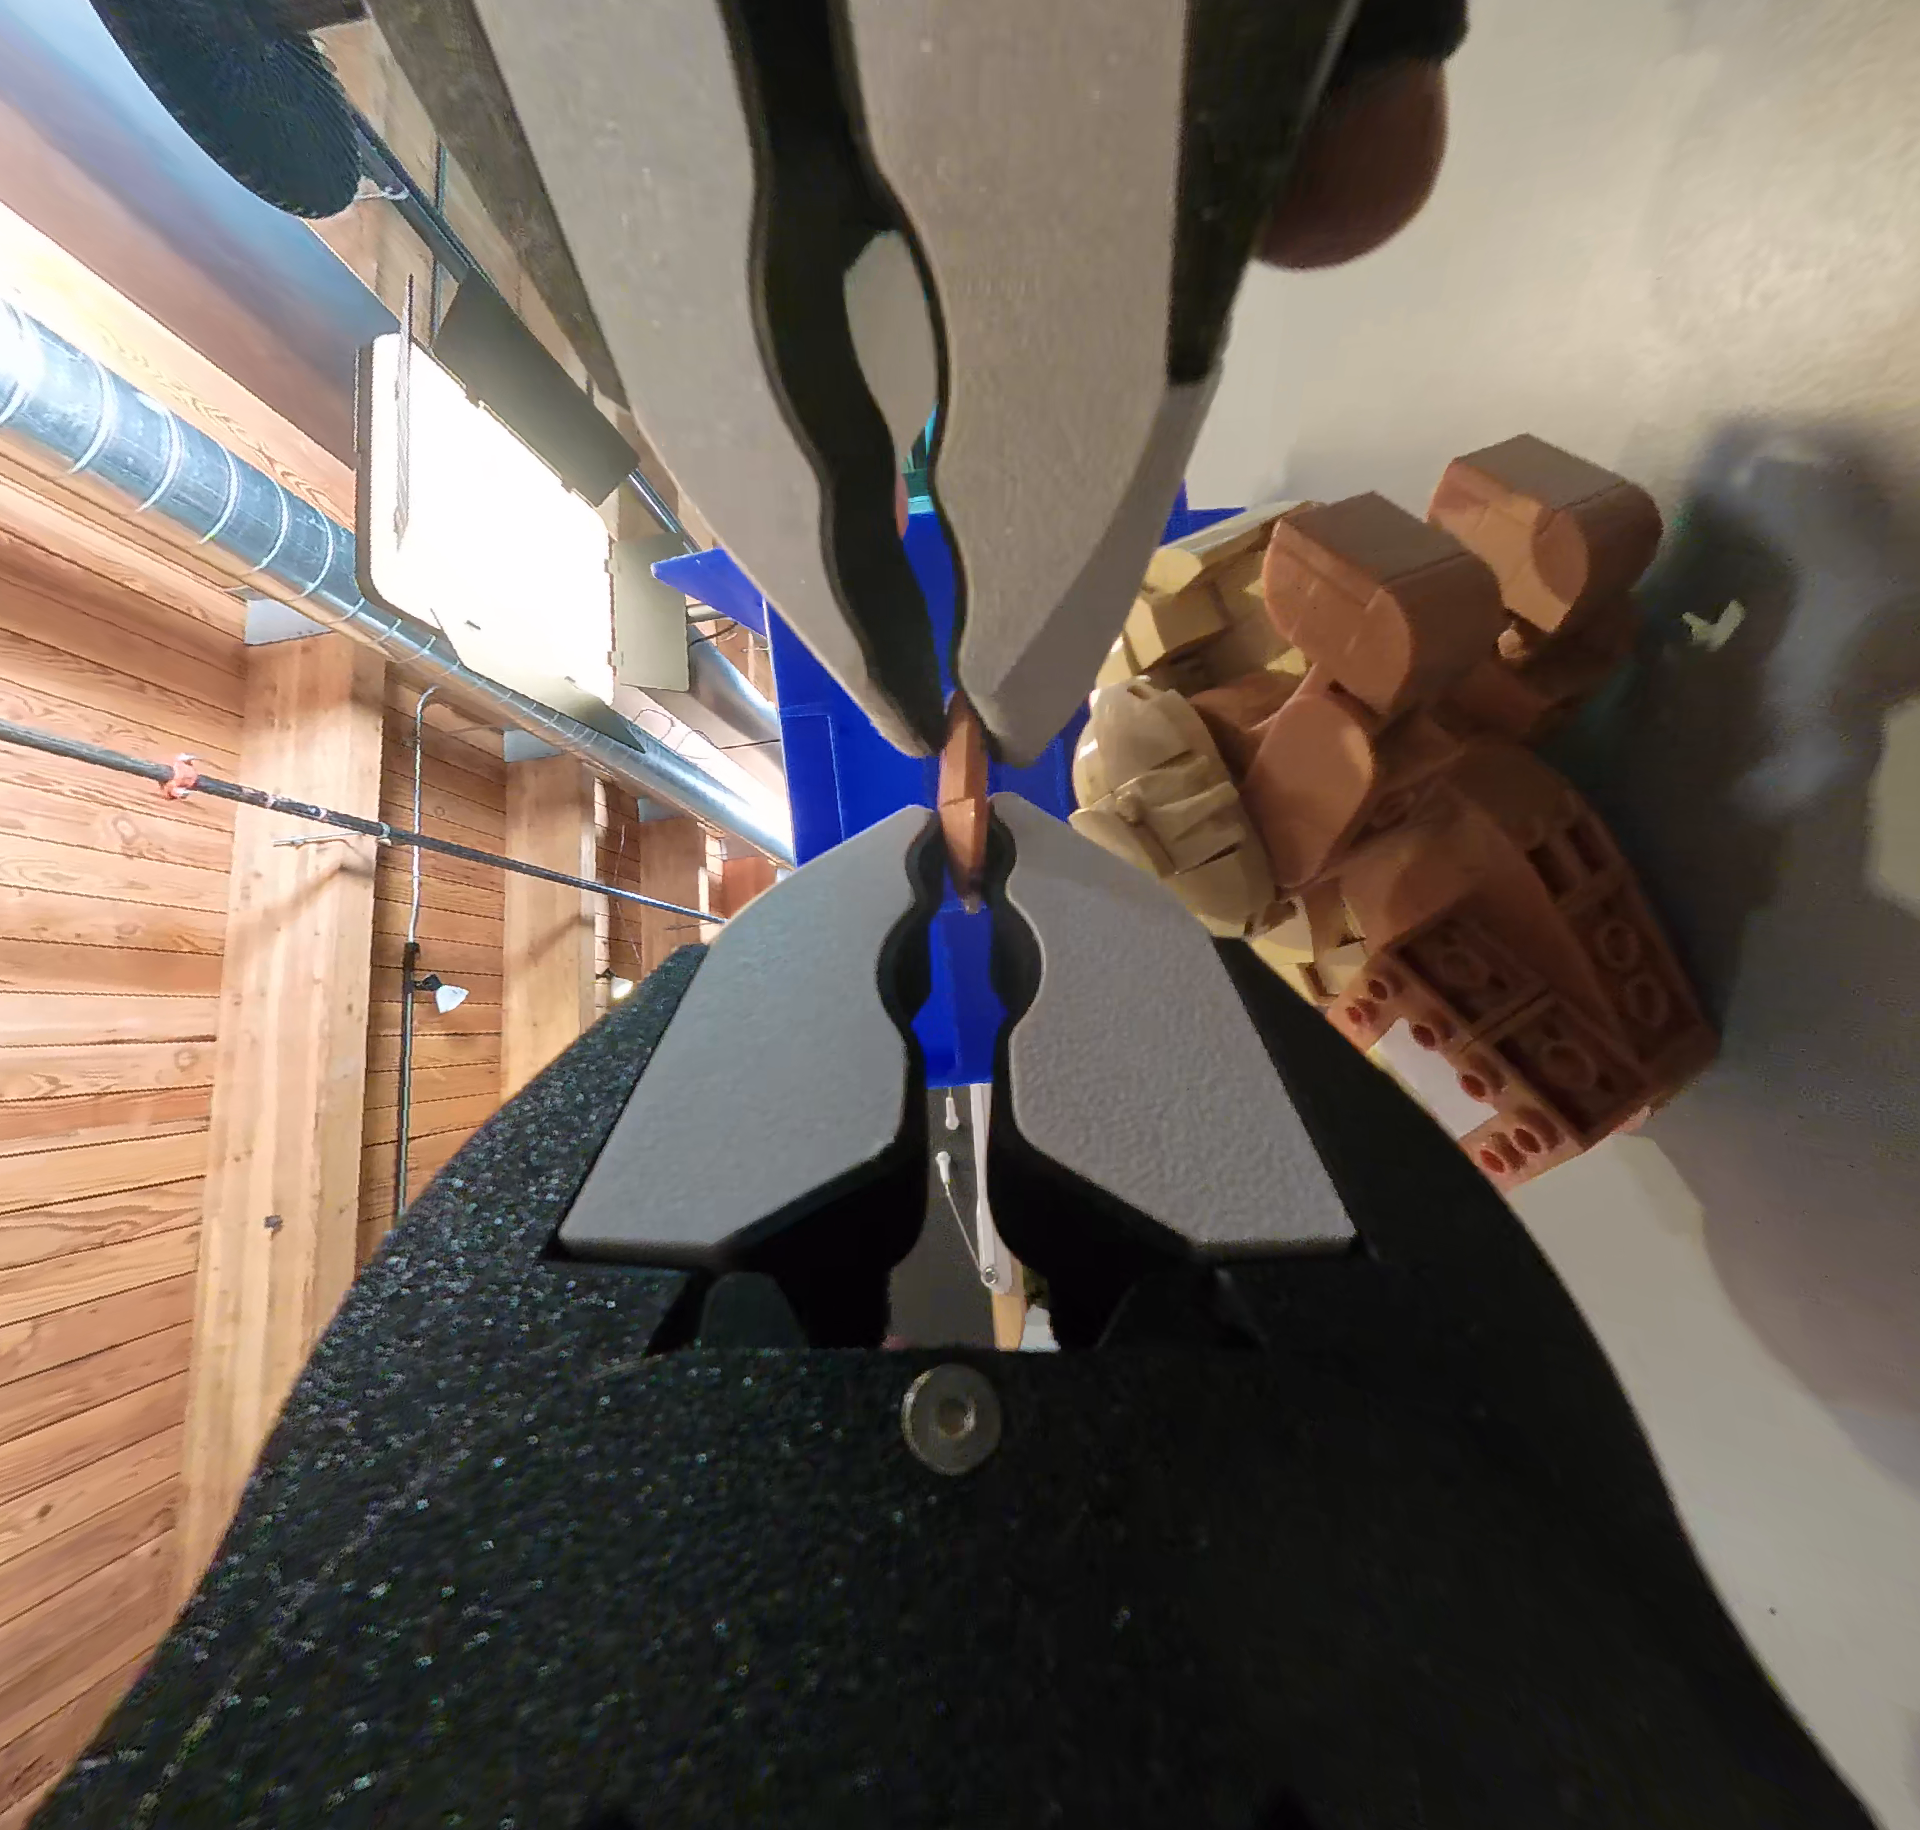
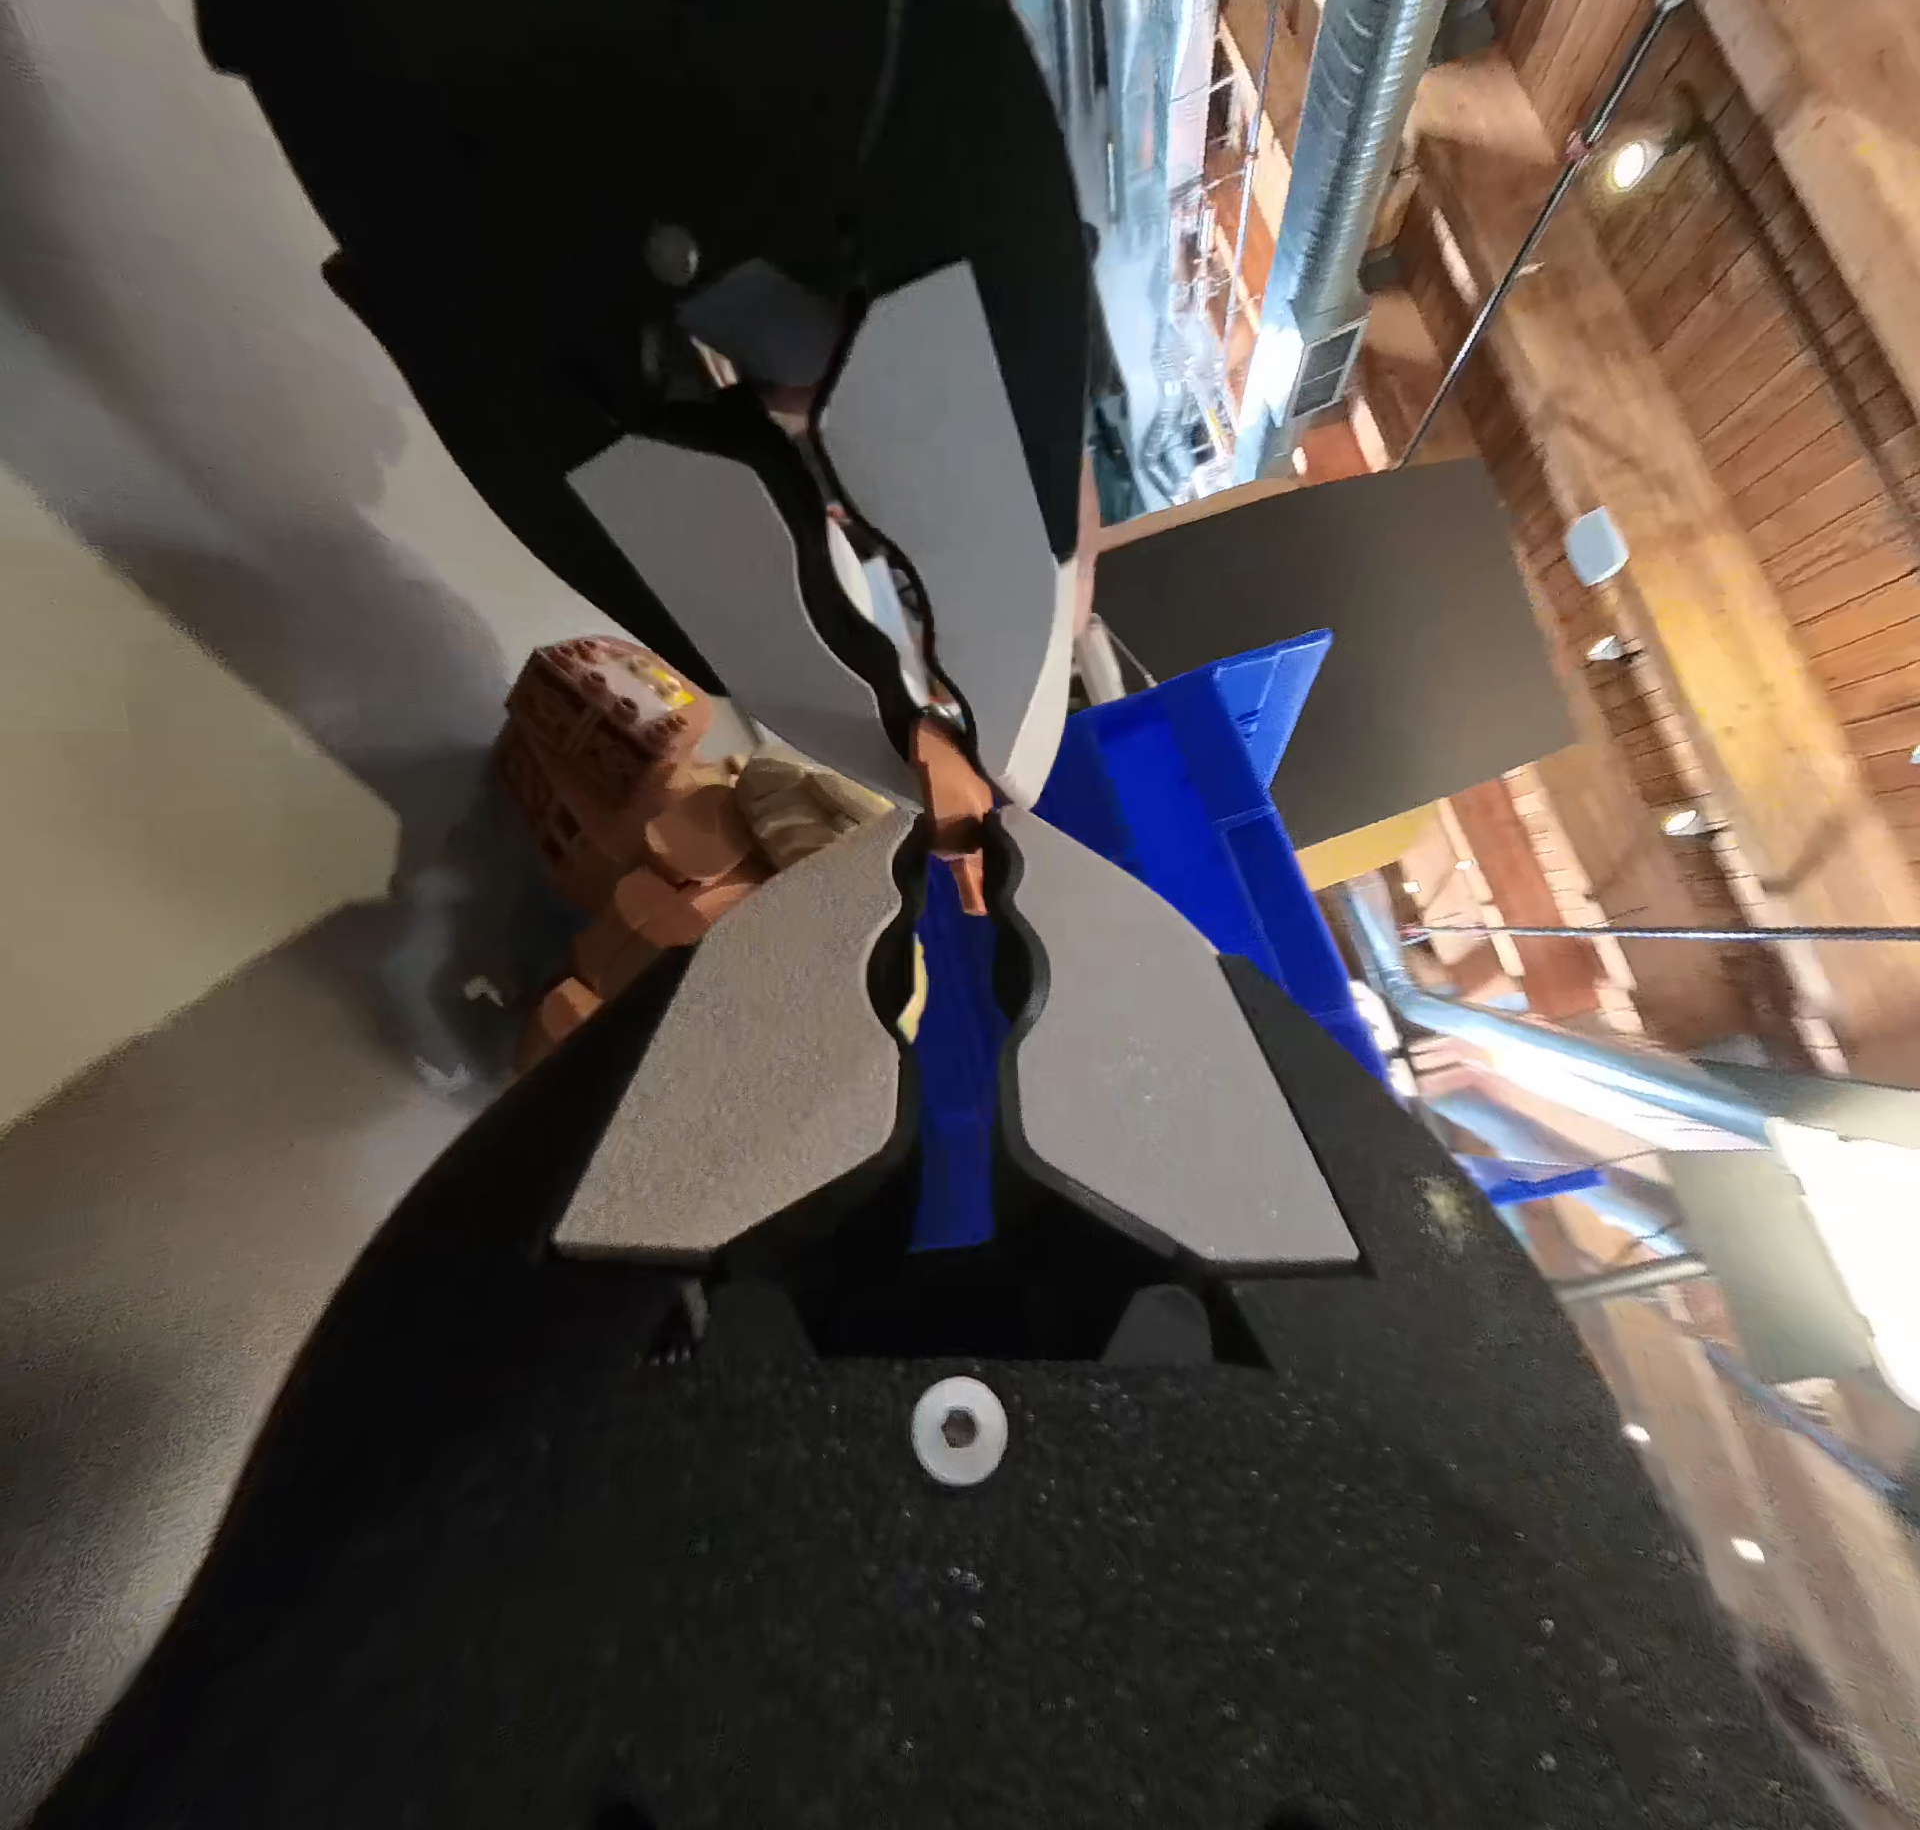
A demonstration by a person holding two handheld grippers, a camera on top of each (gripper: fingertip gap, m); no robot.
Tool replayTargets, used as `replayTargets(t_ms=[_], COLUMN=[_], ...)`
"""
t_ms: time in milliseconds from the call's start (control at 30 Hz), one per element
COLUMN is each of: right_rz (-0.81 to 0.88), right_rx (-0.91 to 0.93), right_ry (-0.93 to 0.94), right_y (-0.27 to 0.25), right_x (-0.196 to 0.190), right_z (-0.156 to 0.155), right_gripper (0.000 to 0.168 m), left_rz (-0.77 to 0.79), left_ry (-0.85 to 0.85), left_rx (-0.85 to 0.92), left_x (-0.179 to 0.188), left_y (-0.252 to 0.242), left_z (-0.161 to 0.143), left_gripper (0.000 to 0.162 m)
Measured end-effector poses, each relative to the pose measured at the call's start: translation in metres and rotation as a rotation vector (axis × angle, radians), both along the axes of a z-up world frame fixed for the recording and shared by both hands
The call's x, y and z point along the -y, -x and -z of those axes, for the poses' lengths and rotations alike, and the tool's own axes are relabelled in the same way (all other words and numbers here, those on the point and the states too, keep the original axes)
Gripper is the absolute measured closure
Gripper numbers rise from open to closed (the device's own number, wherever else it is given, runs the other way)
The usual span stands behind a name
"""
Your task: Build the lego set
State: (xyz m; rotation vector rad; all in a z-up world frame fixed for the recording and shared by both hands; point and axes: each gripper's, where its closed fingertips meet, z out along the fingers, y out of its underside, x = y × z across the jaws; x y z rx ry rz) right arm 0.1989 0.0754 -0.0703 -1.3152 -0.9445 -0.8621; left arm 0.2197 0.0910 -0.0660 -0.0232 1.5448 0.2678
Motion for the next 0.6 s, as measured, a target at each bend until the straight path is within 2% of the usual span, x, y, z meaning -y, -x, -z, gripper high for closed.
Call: replayTargets(t_ms=[233, 600], right_rz=[-0.07, -0.116], right_rx=[-0.204, -0.318], right_ry=[0.094, 0.168], right_y=[0.0006, 0.0011], right_x=[0.0009, 0.0033], right_z=[0.0002, 0.0009], right_gripper=[0.156, 0.156], left_rz=[0.004, 0.016], left_ry=[0.007, -0.005], left_rx=[-0.003, -0.012], left_x=[0.0003, 0.0027], left_y=[-0.0004, -0.0003], left_z=[0.0005, 0.002], left_gripper=[0.157, 0.156])
